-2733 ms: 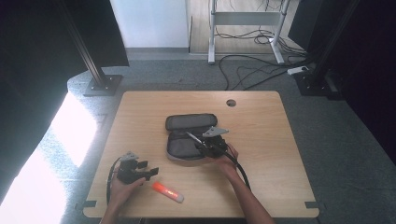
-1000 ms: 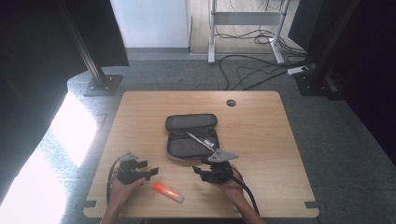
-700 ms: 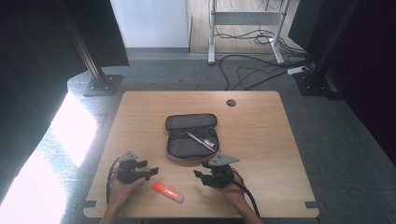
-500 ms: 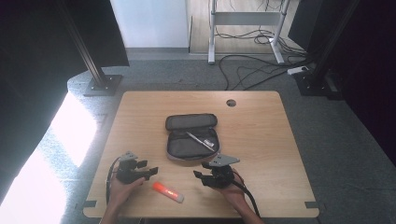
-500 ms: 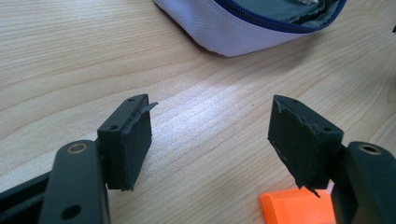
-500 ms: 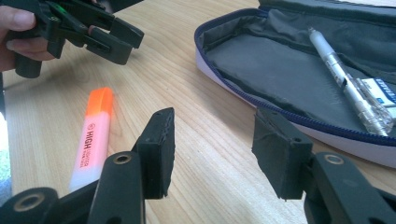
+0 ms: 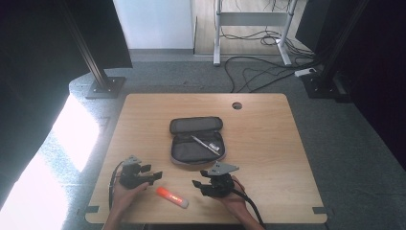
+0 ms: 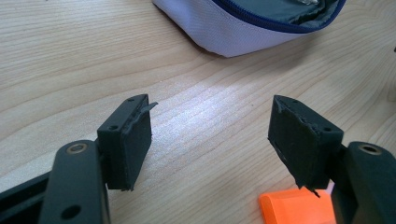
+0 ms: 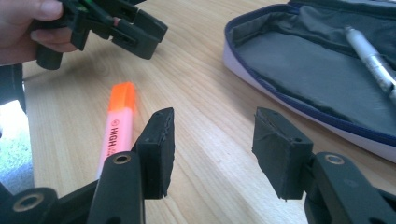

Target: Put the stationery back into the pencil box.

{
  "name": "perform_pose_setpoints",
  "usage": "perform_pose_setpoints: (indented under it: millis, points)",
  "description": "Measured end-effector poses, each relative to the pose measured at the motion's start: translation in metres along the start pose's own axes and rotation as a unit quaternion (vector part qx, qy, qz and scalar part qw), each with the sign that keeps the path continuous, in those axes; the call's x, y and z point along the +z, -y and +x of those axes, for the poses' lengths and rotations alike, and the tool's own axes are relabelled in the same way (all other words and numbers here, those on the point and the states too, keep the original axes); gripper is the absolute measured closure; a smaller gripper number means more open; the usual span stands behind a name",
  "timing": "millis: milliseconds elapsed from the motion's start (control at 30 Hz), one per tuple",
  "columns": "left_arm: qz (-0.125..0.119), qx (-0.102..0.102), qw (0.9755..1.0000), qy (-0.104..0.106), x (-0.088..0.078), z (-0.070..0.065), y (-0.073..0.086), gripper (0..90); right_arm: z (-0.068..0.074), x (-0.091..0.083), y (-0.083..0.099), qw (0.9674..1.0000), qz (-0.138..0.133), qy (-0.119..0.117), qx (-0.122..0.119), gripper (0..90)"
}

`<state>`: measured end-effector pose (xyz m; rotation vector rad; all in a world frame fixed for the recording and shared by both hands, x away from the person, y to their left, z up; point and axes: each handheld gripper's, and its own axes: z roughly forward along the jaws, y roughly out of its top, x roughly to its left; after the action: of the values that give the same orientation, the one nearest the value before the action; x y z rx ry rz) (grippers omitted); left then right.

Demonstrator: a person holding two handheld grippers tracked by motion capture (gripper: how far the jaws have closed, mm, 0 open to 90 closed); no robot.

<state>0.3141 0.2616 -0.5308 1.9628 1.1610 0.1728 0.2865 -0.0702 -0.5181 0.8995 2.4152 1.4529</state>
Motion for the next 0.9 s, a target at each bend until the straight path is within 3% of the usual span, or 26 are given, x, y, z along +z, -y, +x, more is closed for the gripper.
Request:
perform_pose_setpoints:
  millis: [900]
  points:
    - [0.003, 0.002, 1.0, 0.0, 0.001, -0.001, 0.0, 30.6, 0.027, 0.024, 0.002, 0.9992, 0.022, -0.027, -0.018, 47.9]
